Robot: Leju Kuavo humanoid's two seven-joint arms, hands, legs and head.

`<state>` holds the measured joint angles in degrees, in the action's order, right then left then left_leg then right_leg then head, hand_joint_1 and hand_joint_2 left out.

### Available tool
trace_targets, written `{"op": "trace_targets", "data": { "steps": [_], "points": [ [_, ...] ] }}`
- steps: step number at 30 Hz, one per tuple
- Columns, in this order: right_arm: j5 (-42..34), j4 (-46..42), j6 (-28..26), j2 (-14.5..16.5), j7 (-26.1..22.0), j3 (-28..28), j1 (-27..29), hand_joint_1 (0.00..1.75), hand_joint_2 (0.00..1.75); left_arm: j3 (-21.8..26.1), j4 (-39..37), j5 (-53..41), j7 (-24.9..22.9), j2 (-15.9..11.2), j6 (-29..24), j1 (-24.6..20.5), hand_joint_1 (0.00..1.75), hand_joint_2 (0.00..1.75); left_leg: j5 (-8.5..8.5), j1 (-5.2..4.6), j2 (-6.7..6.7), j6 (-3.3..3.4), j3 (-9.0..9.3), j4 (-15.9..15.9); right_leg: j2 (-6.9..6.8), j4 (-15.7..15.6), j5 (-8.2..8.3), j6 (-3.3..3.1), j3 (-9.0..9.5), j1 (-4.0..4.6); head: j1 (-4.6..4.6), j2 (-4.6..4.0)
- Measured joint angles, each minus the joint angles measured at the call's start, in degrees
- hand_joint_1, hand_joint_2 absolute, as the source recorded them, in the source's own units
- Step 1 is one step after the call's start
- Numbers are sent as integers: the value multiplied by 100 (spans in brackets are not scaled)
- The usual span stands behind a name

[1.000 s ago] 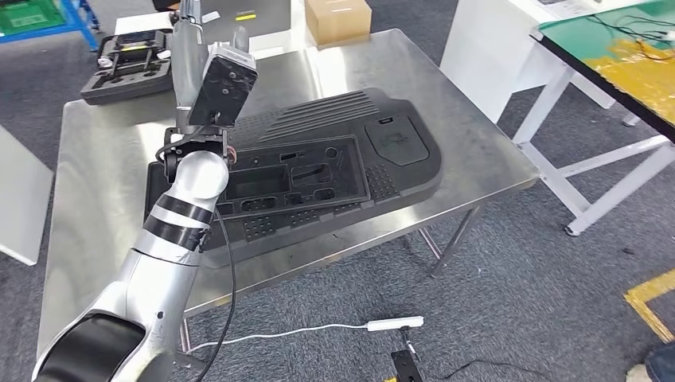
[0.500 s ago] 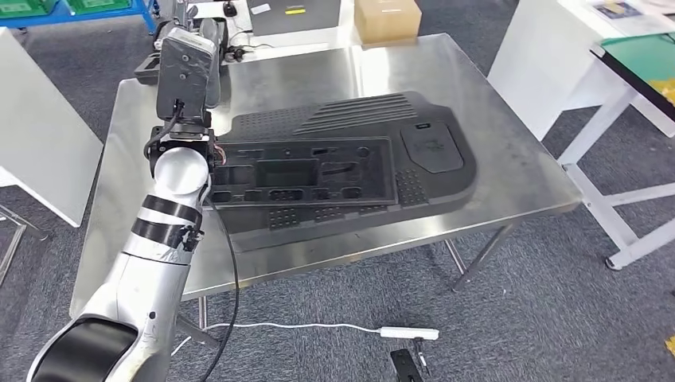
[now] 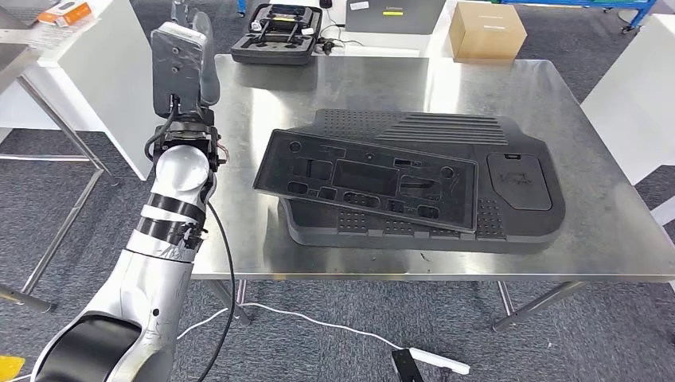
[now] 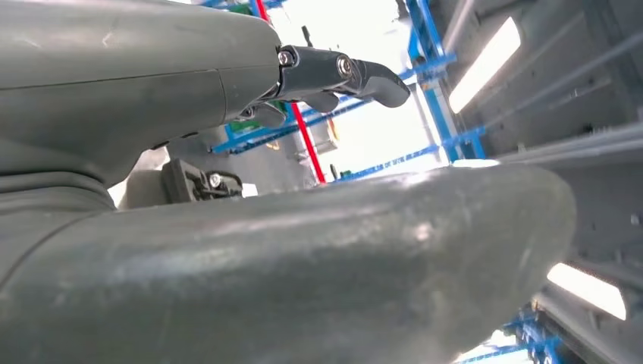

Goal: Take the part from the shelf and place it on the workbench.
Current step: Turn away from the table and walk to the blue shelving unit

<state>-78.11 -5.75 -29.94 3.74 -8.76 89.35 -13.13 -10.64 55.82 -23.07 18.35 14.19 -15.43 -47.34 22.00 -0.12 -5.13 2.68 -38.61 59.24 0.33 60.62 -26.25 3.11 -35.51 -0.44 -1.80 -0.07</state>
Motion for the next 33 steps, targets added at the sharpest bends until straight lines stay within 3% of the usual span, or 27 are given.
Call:
{"op": "trace_targets", "data": {
  "steps": [2,5,16,27,33],
  "points": [
    [-50,0,0,3,23,0,-8,0,0,10,-12,133,-21,0,97,-4,0,0,8,-31,-21,4,-9,14,23,-261,104,-28,121,-1,-5,0],
    [-79,0,0,5,66,0,-2,0,0,9,-54,257,-37,0,198,-5,0,0,4,-27,22,35,-1,2,48,-268,133,-42,127,9,-7,0],
    [-145,0,-19,2,86,0,9,0,0,12,-145,548,-43,2,276,-8,0,0,-16,-12,67,-41,11,-37,81,-261,145,-81,103,21,-5,0],
    [-158,0,-50,5,98,0,8,0,0,35,-174,674,121,44,57,65,0,0,-6,-65,65,-26,-7,-19,80,-276,151,-70,103,-30,-5,0],
    [-165,0,-51,18,106,0,8,0,0,49,-174,642,247,44,-145,119,0,0,-31,-83,74,53,-2,-22,88,-272,166,-4,111,-60,-8,0]
  ]
}}
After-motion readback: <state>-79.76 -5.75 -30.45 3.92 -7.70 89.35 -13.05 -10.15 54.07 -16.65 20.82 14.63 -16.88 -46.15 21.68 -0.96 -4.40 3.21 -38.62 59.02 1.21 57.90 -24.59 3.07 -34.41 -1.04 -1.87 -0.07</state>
